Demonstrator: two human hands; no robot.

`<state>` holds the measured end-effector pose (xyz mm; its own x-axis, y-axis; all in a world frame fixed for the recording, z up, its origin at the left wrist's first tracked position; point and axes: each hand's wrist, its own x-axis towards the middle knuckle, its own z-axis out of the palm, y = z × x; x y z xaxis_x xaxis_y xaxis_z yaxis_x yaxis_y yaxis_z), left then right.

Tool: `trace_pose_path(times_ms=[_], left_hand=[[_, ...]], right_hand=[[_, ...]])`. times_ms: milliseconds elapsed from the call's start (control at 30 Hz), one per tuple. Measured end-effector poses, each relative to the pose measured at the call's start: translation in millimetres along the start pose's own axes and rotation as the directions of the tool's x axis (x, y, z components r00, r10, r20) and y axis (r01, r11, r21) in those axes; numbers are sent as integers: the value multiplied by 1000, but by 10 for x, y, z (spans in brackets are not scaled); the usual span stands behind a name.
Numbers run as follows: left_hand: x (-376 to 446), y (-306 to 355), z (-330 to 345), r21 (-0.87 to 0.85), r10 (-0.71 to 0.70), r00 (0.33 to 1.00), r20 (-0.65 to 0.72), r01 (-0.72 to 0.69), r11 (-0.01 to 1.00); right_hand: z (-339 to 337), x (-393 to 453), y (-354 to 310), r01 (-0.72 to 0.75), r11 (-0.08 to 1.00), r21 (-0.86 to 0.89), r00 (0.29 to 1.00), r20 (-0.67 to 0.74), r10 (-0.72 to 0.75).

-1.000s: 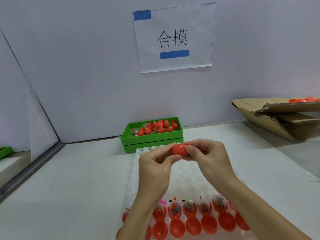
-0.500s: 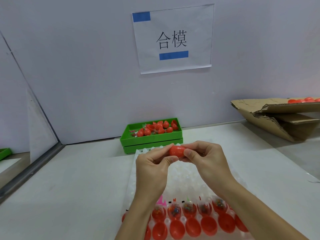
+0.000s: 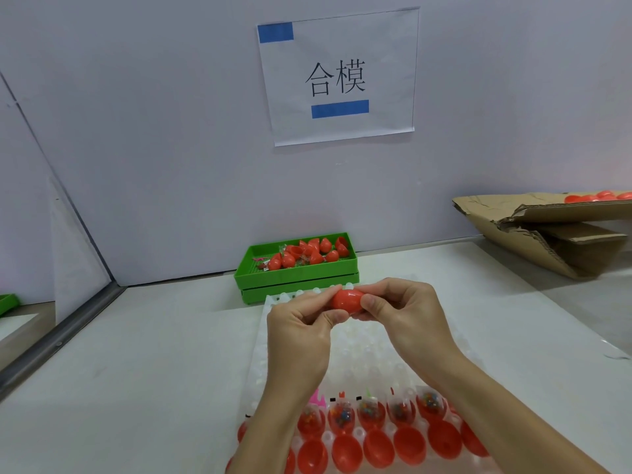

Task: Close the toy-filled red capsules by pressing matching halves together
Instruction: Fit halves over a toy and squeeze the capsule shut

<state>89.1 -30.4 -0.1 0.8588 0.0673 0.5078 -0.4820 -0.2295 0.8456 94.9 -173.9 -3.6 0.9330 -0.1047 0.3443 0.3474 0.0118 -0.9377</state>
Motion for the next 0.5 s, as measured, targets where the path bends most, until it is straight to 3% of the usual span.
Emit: trace_pose_path(times_ms=[200, 500], left_hand=[[-11, -77, 28, 158, 60, 998, -34, -54, 986], [-19, -43, 37, 288, 140, 990, 31, -143, 947]], right_hand=[[22, -2, 10, 30, 996, -82, 1000, 8, -30], [9, 28, 16, 40, 986, -160, 999, 30, -36]])
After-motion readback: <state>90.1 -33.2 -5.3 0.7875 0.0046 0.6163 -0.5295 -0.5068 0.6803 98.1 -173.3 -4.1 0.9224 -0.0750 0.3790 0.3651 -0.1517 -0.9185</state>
